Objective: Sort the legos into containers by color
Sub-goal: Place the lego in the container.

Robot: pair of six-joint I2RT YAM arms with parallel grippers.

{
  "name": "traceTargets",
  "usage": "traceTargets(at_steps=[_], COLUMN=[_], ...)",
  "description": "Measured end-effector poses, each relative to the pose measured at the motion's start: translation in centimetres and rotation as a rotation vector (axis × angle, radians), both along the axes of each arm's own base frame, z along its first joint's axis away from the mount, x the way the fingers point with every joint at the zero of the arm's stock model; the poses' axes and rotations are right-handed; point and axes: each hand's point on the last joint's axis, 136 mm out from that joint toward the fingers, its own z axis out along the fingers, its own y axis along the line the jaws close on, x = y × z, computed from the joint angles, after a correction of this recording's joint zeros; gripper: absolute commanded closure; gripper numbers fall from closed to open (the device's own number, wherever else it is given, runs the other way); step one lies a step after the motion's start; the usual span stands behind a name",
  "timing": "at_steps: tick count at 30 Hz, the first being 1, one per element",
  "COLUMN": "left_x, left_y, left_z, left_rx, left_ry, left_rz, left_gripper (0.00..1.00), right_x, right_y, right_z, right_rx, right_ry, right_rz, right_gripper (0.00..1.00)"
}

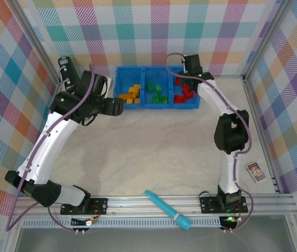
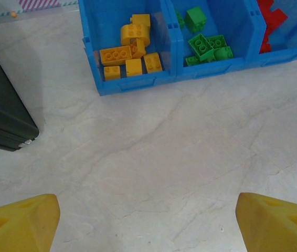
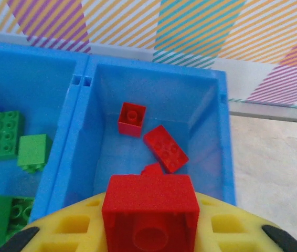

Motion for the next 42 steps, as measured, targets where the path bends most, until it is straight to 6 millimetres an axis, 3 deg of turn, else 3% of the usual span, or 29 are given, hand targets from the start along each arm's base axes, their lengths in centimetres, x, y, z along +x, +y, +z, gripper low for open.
traceTargets(at_steps=[5,13,21,27,31,33,38,40,42], left_x=[0.2,0.8,2.1,2.6,3.4,3.8,3.9,3.7,3.7], left_y=[0.2,0.2,0.2,1.9,5.2,7.4,13.1,14.4,15.0], left_z=[-1.5,-1.9,-4.1,-6.8,-8.1,-9.2,-13.9,-15.8,-17.6], left_rx=[0.013,0.006,0.016,0.080,0.177,0.214,0.222,0.204,0.178], left_ry=[0.027,0.015,-0.001,-0.073,-0.230,-0.287,-0.312,-0.318,-0.334], left_rz=[0.009,0.017,0.037,0.073,0.139,0.194,0.379,0.427,0.455], left_gripper=[0.13,0.12,0.11,0.06,0.02,0.00,0.00,0.00,0.00], right_x=[3.3,4.6,5.1,4.6,2.3,0.4,-6.7,-10.1,-13.7], right_y=[0.5,-0.6,-1.3,-0.5,0.0,0.2,-0.3,-0.9,-1.8], right_z=[-4.1,-7.8,-7.3,-5.9,-1.2,2.2,9.9,10.8,10.1], right_rx=[-0.002,0.010,0.038,0.084,0.139,0.167,0.223,0.231,0.231], right_ry=[0.010,0.053,0.047,0.041,0.003,-0.033,-0.138,-0.163,-0.171], right_rz=[0.006,-0.030,-0.019,0.030,0.080,0.112,0.178,0.192,0.192], right_gripper=[0.70,0.56,0.42,0.33,0.21,0.01,0.01,0.01,0.01])
